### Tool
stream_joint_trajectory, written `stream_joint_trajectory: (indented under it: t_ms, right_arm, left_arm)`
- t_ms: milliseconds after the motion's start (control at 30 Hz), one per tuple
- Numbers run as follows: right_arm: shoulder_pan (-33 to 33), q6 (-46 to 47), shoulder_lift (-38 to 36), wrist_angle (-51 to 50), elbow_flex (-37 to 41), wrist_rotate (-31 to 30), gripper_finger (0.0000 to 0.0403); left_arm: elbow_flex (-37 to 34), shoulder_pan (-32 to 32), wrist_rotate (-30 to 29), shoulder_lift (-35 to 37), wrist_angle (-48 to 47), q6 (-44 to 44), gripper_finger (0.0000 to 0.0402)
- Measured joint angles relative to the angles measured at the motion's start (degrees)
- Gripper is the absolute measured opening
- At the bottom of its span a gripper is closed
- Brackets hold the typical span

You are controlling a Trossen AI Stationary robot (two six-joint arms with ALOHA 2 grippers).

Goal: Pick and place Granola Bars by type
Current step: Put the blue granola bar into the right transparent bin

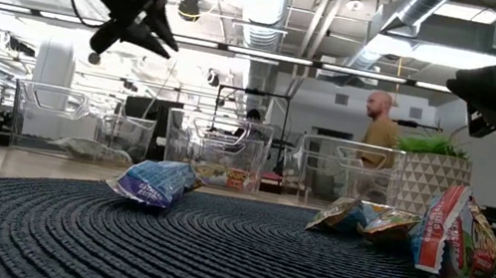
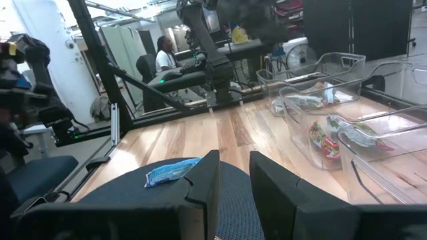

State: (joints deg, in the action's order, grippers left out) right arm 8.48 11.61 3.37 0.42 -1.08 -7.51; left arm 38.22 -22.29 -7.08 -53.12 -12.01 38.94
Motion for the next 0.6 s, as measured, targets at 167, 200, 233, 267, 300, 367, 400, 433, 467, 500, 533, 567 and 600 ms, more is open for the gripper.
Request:
stream_joint_trajectory:
  t_ms: [167,200,233,267,300,367,400,433,467,500,533,567,600]
  right_arm:
    - [0.0,0.0,0.0,0.0,0.0,0.0,0.0077]
    - [0.0,0.0,0.0,0.0,0.0,0.0,0.0077]
    - [0.0,0.0,0.0,0.0,0.0,0.0,0.0077]
    - [0.0,0.0,0.0,0.0,0.0,0.0,0.0077]
    - [0.0,0.0,0.0,0.0,0.0,0.0,0.0077]
    - [0.0,0.0,0.0,0.0,0.0,0.0,0.0077]
    - [0.0,0.0,0.0,0.0,0.0,0.0,0.0077]
    - [0.0,0.0,0.0,0.0,0.0,0.0,0.0077]
    - [0.0,0.0,0.0,0.0,0.0,0.0,0.0077]
    - [0.0,0.0,0.0,0.0,0.0,0.0,0.0077]
    - [0.0,0.0,0.0,0.0,0.0,0.0,0.0077]
    - [0.0,0.0,0.0,0.0,0.0,0.0,0.0077]
    - [0.0,0.0,0.0,0.0,0.0,0.0,0.0077]
  left_arm:
    - [0.0,6.3,5.4,0.0,0.0,-13.2,0.0082]
    - [0.0,7.6,6.4,0.0,0.0,-16.3,0.0082]
    - [0.0,8.9,7.4,0.0,0.0,-19.7,0.0082]
    - [0.0,10.2,8.5,0.0,0.0,-23.6,0.0082]
    - [0.0,11.5,9.8,0.0,-0.1,-27.9,0.0082]
    - [0.0,14.1,12.3,0.0,-0.5,-36.7,0.0082]
    - [0.0,15.4,13.4,0.0,-1.1,-41.4,0.0082]
    - [0.0,16.7,14.4,0.0,-1.7,-45.5,0.0082]
    - [0.0,17.9,15.1,0.0,-2.4,-49.4,0.0082]
    - [0.0,19.2,15.4,0.0,-3.2,-52.7,0.0082]
    - [0.0,20.4,15.5,0.0,-3.7,-55.2,0.0082]
    - [0.0,21.5,15.4,0.0,-4.4,-57.2,0.0082]
    - [0.0,22.6,15.4,-0.2,-4.8,-58.6,0.0082]
